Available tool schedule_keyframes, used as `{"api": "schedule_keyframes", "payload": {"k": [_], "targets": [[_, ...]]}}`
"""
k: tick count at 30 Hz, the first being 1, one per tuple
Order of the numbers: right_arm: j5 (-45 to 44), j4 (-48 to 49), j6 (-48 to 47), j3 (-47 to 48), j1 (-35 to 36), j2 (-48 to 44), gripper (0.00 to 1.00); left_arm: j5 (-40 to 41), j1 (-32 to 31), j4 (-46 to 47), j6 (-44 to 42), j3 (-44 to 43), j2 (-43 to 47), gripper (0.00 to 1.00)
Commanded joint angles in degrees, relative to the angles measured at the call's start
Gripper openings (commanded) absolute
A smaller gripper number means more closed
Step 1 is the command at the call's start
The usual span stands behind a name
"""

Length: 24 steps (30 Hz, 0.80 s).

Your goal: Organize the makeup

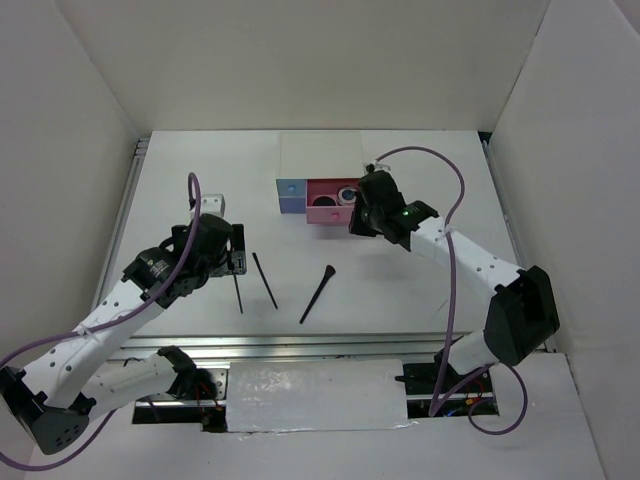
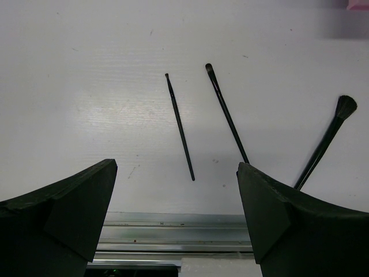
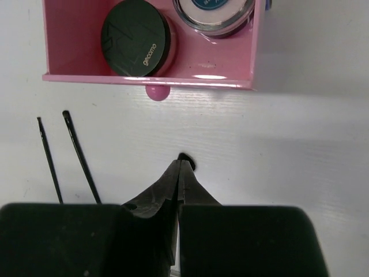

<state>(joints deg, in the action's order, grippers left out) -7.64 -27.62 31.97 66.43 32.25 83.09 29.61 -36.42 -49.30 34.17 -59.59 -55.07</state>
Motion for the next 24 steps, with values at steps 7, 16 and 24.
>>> {"api": "schedule_keyframes", "payload": {"k": [7, 16, 24], "targets": [[-6.8, 17.8, 5.1, -2.1, 0.1, 4.2, 0.00, -0.6, 0.5, 1.7, -1.7, 0.5, 0.6, 0.99], [-10.9, 15.4, 3.1, 7.7, -0.4, 11.2, 0.00, -1.3, 0.5, 2.0, -2.2, 0.8, 0.9, 0.99], [-9.6, 16.5, 2.5, 11.8, -1.4, 16.6, 0.00, -1.8, 0.5, 2.3, -2.4, 0.8, 1.0, 0.99]]}}
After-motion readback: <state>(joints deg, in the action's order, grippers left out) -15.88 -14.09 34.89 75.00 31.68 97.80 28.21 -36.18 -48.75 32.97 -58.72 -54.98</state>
